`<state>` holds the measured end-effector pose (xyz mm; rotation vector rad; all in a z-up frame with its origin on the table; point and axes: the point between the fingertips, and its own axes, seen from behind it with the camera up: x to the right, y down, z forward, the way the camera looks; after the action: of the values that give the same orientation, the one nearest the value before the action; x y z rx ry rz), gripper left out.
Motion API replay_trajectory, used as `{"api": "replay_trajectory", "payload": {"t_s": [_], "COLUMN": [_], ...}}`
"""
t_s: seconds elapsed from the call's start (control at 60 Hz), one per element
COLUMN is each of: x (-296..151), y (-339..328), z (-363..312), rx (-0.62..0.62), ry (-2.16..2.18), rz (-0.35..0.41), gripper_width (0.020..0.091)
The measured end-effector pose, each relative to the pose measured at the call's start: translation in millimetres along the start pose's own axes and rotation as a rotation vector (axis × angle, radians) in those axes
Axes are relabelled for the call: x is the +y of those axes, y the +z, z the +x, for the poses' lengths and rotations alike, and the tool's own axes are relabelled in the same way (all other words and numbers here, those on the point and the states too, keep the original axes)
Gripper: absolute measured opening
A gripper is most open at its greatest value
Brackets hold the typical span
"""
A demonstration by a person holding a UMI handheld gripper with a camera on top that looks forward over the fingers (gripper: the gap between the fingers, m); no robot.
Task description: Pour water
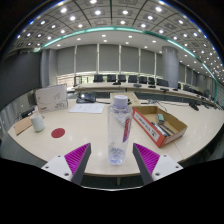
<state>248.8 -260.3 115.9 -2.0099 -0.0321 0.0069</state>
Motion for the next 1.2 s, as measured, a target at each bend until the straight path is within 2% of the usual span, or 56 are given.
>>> {"api": "replay_trajectory", "payload": {"t_s": [0.117, 0.2, 0.3, 0.35, 0.45, 0.5, 0.517, 0.6, 0.883, 1.05, 1.2], "x": [-3, -5, -4, -8, -10, -11, -11, -11, -51, -114, -185], "y": [42, 70, 96, 100, 103, 102, 102, 104, 98, 87, 82], "z": [16, 24, 29, 22, 22, 19, 19, 17, -5, -34, -96], "rx": [0.001, 0.010, 0.010, -0.002, 0.011, 0.011, 0.013, 0.024, 0.144, 0.280, 0.407], "ry": [0.034, 0.056, 0.067, 0.064, 0.039, 0.039, 0.039, 0.025, -0.144, -0.367, -0.659], "rz": [0.029, 0.048, 0.063, 0.076, 0.086, 0.084, 0.085, 0.079, 0.062, 0.088, 0.133], "gripper_width": [0.0860, 0.0824, 0.0646, 0.0520, 0.0482, 0.0451, 0.0420, 0.0378, 0.0372, 0.0372, 0.0373]}}
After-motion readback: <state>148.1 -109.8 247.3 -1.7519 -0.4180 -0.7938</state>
